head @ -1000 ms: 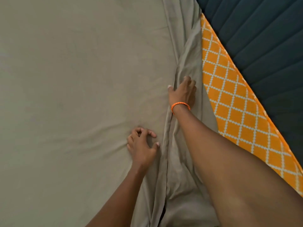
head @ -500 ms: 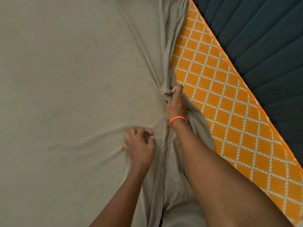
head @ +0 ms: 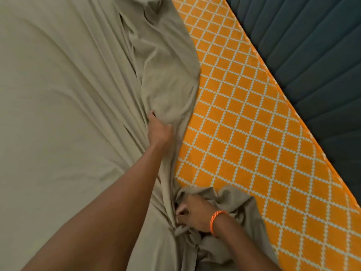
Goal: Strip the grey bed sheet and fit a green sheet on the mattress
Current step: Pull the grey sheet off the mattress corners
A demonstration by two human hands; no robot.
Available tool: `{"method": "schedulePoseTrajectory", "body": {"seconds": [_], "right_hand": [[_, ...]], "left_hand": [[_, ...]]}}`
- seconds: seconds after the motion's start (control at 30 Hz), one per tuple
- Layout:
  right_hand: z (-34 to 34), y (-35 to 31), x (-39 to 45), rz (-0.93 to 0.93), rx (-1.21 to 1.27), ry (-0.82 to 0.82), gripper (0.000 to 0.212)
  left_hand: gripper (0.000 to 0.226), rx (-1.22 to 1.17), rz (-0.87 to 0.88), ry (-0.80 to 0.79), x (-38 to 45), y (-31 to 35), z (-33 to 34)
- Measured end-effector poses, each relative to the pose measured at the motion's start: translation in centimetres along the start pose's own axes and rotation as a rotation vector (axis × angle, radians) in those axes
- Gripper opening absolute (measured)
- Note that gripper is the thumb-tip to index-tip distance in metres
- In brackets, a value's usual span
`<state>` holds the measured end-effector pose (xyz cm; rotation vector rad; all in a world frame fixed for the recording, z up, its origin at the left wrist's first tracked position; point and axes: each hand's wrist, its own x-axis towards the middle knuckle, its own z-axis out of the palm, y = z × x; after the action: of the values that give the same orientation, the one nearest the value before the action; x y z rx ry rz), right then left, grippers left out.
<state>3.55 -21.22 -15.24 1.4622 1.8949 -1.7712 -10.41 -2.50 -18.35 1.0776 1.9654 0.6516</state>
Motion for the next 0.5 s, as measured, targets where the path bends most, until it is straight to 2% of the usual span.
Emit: {"method": "schedulePoseTrajectory", "body": {"seconds": [0.07,0.1,0.17,0.23,0.3,0.37,0.43,0.5], "right_hand": [[-2.6,-0.6,0.8,0.008,0.011,0.019,0.014],[-3.8,-0.8,1.4,0.049,0.050,0.110,0.017],[-5.8,-1.3,3.4,0.104,0.207,0.441,0.025],[-7.8,-1.9,6.1,0.088,0.232,0.835,0.023],[-9.9,-3.4,8.9,0.031,0.210,1.063,0.020],[-11.5,-5.6,11.7,-0.005,0.238,1.092,0.028],[-12.6,-7.8,14.1,0.019,0.202,1.036,0.055],[-13.3,-10.3,15.8,0.034,0.185,0.952,0.078]], "left_hand": [[0.054,0.023,0.009,0.006,-0.1,-0.5,-0.4],[0.046,0.024,0.028,0.032,-0.5,-0.7,-0.6],[0.035,-0.010,0.039,0.090,-1.2,-1.5,-1.0],[0.036,-0.091,0.048,0.074,-2.4,-2.8,-0.9],[0.043,-0.182,0.076,0.018,-4.2,-4.3,-0.8],[0.039,-0.298,0.132,-0.036,-6.4,-5.3,-0.7],[0.039,-0.369,0.160,-0.077,-9.3,-6.2,-1.2],[0.042,-0.369,0.095,-0.109,-12.8,-7.7,-1.7]]}}
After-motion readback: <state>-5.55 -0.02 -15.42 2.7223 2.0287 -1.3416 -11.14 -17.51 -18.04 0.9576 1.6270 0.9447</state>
